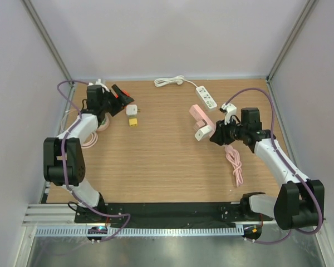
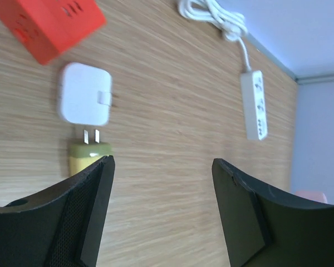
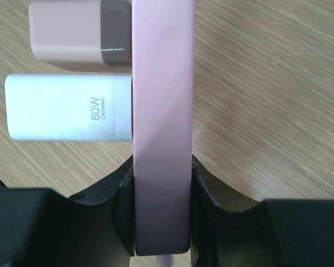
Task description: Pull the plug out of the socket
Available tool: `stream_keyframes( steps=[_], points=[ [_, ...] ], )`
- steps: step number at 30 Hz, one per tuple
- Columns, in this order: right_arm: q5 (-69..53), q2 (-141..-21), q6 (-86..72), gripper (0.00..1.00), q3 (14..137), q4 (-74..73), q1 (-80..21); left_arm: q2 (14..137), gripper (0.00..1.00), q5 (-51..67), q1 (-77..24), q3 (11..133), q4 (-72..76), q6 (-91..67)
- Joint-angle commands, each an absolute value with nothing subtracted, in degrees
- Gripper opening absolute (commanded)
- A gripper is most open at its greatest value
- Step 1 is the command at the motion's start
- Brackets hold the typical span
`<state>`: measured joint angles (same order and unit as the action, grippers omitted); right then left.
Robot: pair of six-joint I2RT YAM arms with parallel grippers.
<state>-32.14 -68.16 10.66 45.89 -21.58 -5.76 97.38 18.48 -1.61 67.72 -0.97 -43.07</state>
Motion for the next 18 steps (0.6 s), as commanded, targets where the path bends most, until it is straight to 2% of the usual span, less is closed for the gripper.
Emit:
stream_keyframes(
  steps=[1,8,18],
  points=[
    [-37.78,-68.29,11.69,0.01,49.75,-18.89,-5.54,93.18,0.75,26.71,-4.56,62.41,7.54,-44.73],
    [-45.52,-68.29,14.85,0.01,49.66,-20.74,-5.45,86.05,0.75,33.66,-14.75,50.98,20.73,-47.72],
    [-45.0,-68.03,15.38,0.01,48.87,-19.69,-5.54,77.53,0.79,27.26,-28.11,36.05,40.59,-64.41]
  ],
)
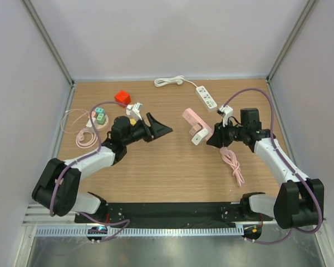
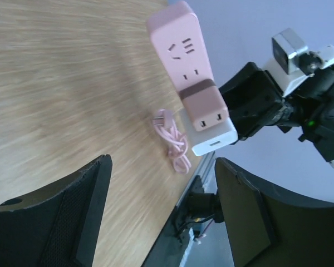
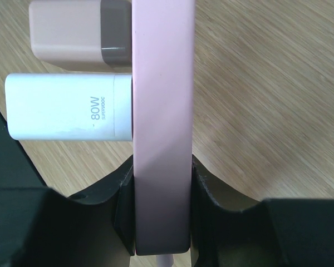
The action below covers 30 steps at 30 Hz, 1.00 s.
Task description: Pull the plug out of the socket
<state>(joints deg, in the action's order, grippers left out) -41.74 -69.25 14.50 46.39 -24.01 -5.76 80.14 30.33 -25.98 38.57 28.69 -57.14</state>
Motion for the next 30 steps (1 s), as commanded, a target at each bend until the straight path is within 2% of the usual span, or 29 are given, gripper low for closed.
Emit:
stream_keyframes(
  steps=[1,11,19,26,30],
  points=[
    [-44.74,-67.33,15.38,0.01,48.61,-19.25,-5.54,77.26,0.8,24.2,-30.04,34.56,42.52,-66.51],
    [-41.49,-64.42,13.97,0.01,45.79,-14.59,-6.33,81.82,0.86,3.54,-44.46,34.45,46.76,-74.79],
    [-40.61,-64.25,13.8,0.01,45.79,-14.5,-6.59,89.82,0.91,-7.29,-48.87,41.48,47.11,-76.29],
    [-40.52,-64.16,13.71,0.01,45.97,-14.68,-6.68,94.65,0.87,-10.72,-49.48,46.4,46.76,-76.2],
    [-39.9,-63.9,13.36,0.01,46.05,-14.59,-6.68,96.93,0.79,-10.02,-49.57,49.3,44.57,-77.25]
  ],
)
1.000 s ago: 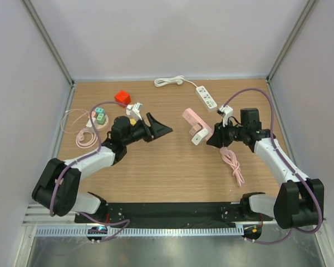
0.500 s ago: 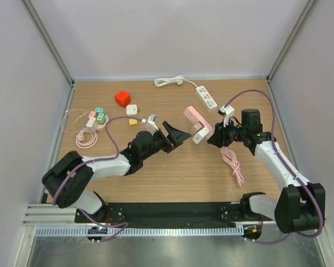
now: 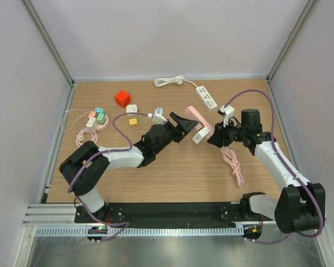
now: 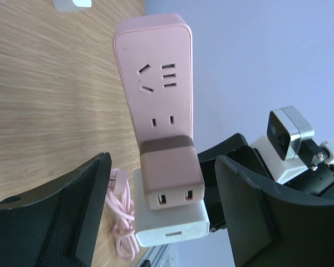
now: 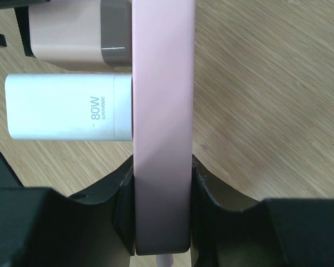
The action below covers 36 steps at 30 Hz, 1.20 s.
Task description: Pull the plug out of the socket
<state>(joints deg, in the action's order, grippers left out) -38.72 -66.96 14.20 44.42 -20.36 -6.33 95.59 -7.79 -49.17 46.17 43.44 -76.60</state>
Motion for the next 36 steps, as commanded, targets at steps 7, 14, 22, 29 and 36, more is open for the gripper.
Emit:
stream_keyframes(
  steps=[7,14,22,29,36],
  points=[
    [-37.27,-63.81,12.39,0.01,45.97,-13.89,-6.68,98.7,0.77,-9.67,-50.54,53.08,40.87,-78.22],
    [-36.48,-63.9,12.22,0.01,45.97,-13.8,-6.68,99.58,0.57,-10.46,-50.89,55.72,37.44,-77.96],
    [-30.09,-63.37,10.55,0.01,45.88,-12.66,-6.77,99.14,0.0,-10.1,-50.89,56.6,35.78,-76.74],
    [-12.24,-61.44,7.12,0.01,44.91,-8.88,-6.94,91.85,0.0,-16.96,-50.71,55.63,20.08,-74.63],
    [-11.51,-61.87,6.5,0.01,44.91,-8.61,-7.03,87.89,0.0,-5.12,-45.71,49.76,29.59,-70.05]
  ],
)
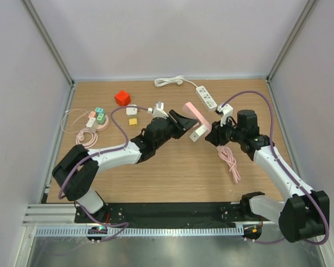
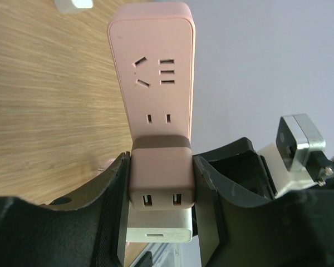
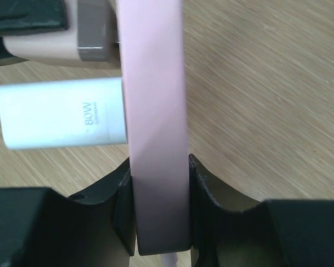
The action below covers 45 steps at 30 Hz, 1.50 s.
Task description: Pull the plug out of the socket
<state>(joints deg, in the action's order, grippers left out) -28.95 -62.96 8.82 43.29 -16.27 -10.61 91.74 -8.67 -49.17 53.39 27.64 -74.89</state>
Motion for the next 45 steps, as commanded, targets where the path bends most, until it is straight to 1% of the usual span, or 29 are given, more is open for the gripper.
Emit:
stream_keyframes(
  steps=[1,2,5,11,14,19,25,26,36,38,39,45],
  points=[
    [-11.51,-61.87,6.42,0.01,44.91,-8.61,-6.94,88.15,0.0,-2.92,-44.57,48.53,35.19,-70.05],
    [-11.69,-61.87,6.42,0.01,44.91,-8.61,-6.94,88.33,0.0,1.62,-42.99,47.65,36.03,-71.09],
    [-11.69,-61.79,6.33,0.01,44.91,-8.7,-6.94,88.68,0.0,4.83,-40.88,46.76,37.09,-71.63],
    [-11.86,-61.96,6.33,0.01,44.91,-8.61,-6.86,84.3,0.0,1.15,-39.64,46.49,27.17,-67.69],
    [-13.0,-61.96,6.5,0.01,45.09,-9.05,-6.86,82.27,0.0,0.44,-37.45,45.01,24.87,-65.13],
    [-18.79,-62.05,8.87,0.01,45.97,-11.16,-6.86,81.39,0.0,4.65,-29.29,41.05,25.31,-64.34],
    [-24.52,-62.14,12.21,0.01,46.85,-14.5,-6.5,81.91,0.0,6.5,-21.72,40.52,22.59,-62.67],
    [-24.7,-62.23,12.3,0.01,46.85,-14.68,-6.59,82.26,0.0,6.33,-19.62,40.6,22.15,-62.14],
    [-25.66,-62.58,12.66,0.01,47.11,-15.03,-6.33,87.62,0.0,0.97,-9.68,44.38,16.53,-57.31],
    [-25.84,-62.58,12.74,0.01,47.11,-15.03,-6.42,89.46,0.0,0.44,-8.53,45.26,16.0,-56.95],
    [-25.93,-62.67,12.83,0.01,47.11,-15.12,-6.33,89.91,0.0,-2.95,-8.09,45.79,15.56,-56.26],
    [-26.19,-62.93,12.92,0.01,47.2,-15.21,-6.24,93.94,0.0,-10.36,-7.65,50.35,12.58,-51.42]
  ],
)
